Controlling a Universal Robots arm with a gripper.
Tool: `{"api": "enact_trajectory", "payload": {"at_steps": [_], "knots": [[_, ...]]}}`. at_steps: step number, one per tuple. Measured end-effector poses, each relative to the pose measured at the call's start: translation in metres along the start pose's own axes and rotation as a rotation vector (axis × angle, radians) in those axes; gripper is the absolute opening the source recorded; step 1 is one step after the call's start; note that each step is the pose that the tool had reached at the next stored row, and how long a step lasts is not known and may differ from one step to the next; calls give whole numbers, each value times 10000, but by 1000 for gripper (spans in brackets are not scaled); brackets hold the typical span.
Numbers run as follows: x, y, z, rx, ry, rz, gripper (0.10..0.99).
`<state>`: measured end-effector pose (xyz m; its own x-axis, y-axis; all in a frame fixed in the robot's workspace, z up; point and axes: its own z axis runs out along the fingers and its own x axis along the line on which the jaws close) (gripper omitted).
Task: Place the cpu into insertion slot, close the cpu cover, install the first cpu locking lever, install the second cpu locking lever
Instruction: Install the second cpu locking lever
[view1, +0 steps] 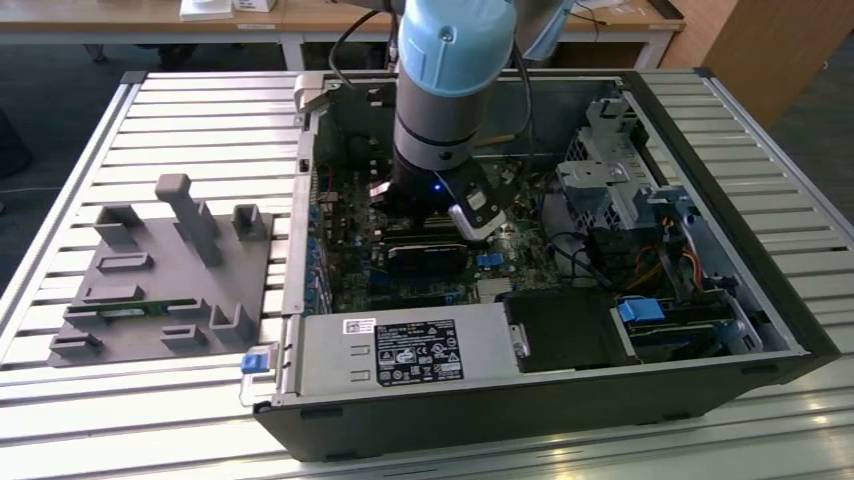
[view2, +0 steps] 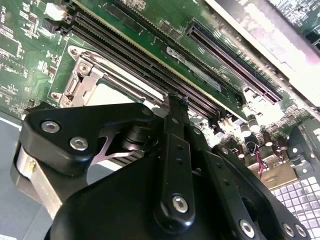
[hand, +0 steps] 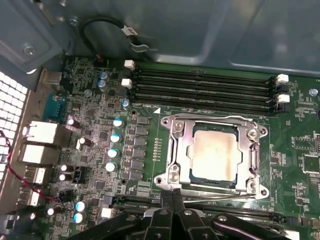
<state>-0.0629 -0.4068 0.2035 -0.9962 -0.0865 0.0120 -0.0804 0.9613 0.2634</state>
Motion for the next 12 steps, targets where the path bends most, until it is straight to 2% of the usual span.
{"api": "enact_trajectory", "payload": {"at_steps": [3, 12], "knots": [[30, -12, 6, -99, -18, -6, 106], [59, -37, 87, -412, -58, -21, 106]]}}
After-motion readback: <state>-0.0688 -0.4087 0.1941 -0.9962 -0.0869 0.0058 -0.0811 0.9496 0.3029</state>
